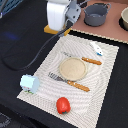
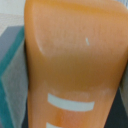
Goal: Interact with the objects in diverse but meaningful ways.
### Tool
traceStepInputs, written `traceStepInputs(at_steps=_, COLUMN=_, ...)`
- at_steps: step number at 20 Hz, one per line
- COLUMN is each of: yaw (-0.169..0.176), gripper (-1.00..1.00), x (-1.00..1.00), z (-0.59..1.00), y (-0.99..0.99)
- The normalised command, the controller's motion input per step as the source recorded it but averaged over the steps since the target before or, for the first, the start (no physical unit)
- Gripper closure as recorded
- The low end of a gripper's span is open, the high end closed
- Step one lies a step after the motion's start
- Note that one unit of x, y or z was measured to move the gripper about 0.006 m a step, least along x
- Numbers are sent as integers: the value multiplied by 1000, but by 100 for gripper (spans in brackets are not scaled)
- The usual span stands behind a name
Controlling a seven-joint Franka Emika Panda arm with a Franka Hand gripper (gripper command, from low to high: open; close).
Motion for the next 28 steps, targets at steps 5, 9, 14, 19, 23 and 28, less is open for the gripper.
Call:
traceStepInputs(at_steps=5, yaw=0, gripper=100, x=-407, z=-727, y=-265)
traceStepInputs(at_steps=9, yaw=0, gripper=100, x=-376, z=-736, y=-1)
traceStepInputs(at_steps=14, yaw=0, gripper=100, x=-191, z=-610, y=-9)
traceStepInputs(at_steps=19, yaw=0, gripper=100, x=0, z=-445, y=0)
traceStepInputs(at_steps=23, yaw=0, gripper=-100, x=-151, z=-330, y=0)
traceStepInputs(at_steps=28, yaw=0, gripper=-100, x=-230, z=209, y=0)
